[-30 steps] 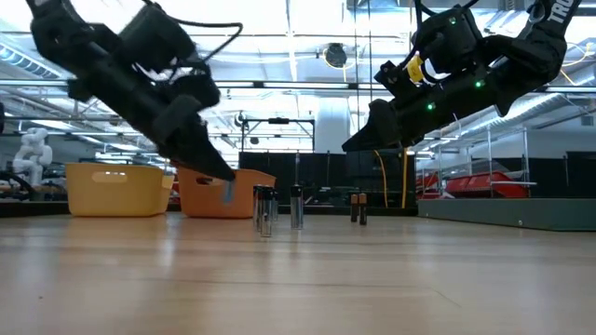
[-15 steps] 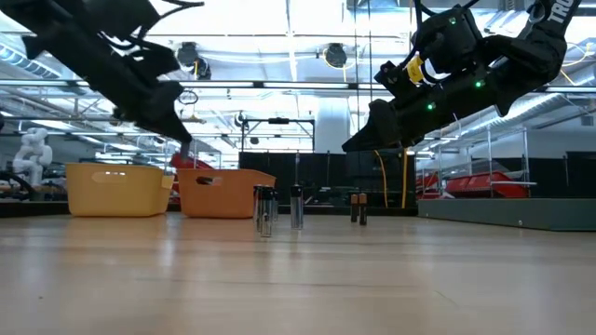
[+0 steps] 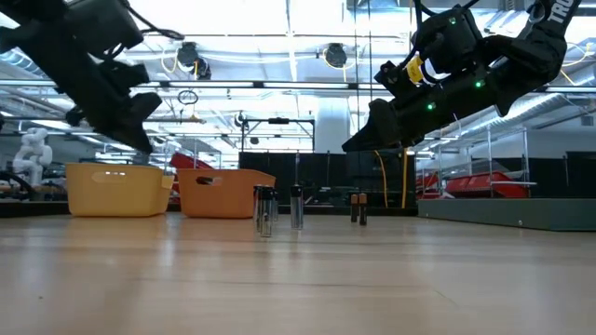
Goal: Sort batteries
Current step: Put the silver battery into the yellow bin
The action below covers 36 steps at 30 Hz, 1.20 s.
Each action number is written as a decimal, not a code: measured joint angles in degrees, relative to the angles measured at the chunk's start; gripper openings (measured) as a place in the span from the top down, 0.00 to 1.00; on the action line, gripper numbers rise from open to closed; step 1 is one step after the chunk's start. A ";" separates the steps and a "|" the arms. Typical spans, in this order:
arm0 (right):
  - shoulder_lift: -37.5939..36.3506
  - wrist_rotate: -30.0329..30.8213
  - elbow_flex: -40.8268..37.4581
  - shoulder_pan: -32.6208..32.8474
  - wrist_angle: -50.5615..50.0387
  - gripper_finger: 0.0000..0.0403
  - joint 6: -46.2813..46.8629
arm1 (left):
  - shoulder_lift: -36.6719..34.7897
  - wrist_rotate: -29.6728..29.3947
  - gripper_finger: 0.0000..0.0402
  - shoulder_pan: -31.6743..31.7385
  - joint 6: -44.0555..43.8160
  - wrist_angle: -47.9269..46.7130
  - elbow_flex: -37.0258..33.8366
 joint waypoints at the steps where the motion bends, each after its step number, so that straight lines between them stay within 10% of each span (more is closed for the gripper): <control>1: 0.00 0.01 0.00 0.00 0.00 0.65 0.00 | 0.02 0.50 0.89 0.00 -1.03 -0.95 0.00; 11: 0.00 -0.03 -0.04 0.00 0.65 0.65 -0.01 | 0.15 3.26 0.89 5.03 -1.60 -1.87 0.00; 36: 0.00 -0.40 -0.04 -0.15 3.50 0.65 -8.22 | 14.92 21.44 0.89 40.96 20.51 14.28 0.03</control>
